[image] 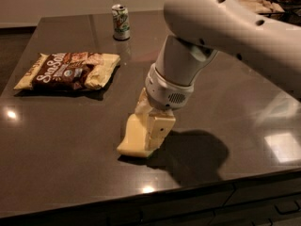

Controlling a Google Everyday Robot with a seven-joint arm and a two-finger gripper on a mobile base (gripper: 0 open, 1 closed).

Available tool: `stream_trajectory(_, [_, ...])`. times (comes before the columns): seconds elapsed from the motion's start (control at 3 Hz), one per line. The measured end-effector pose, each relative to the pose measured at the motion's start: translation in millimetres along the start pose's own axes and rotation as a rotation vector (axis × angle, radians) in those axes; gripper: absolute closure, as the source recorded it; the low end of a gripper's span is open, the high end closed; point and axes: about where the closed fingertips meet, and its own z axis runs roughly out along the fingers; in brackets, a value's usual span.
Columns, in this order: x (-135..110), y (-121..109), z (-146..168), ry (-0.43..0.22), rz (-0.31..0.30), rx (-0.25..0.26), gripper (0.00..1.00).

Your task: Move sponge near brown chip bag

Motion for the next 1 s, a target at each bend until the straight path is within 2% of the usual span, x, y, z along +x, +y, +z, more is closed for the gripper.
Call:
stream_trajectory(0.33, [4.1, -27.5, -21.6, -0.001, 0.068, 0.029, 0.88])
stream_trajectory(0.67, [10.4, -72.8, -45.3, -0.024, 0.158, 0.096, 1.0])
stream_trajectory(1.0, [16.8, -118.4, -62.2, -0.064, 0.263, 0.172, 1.0])
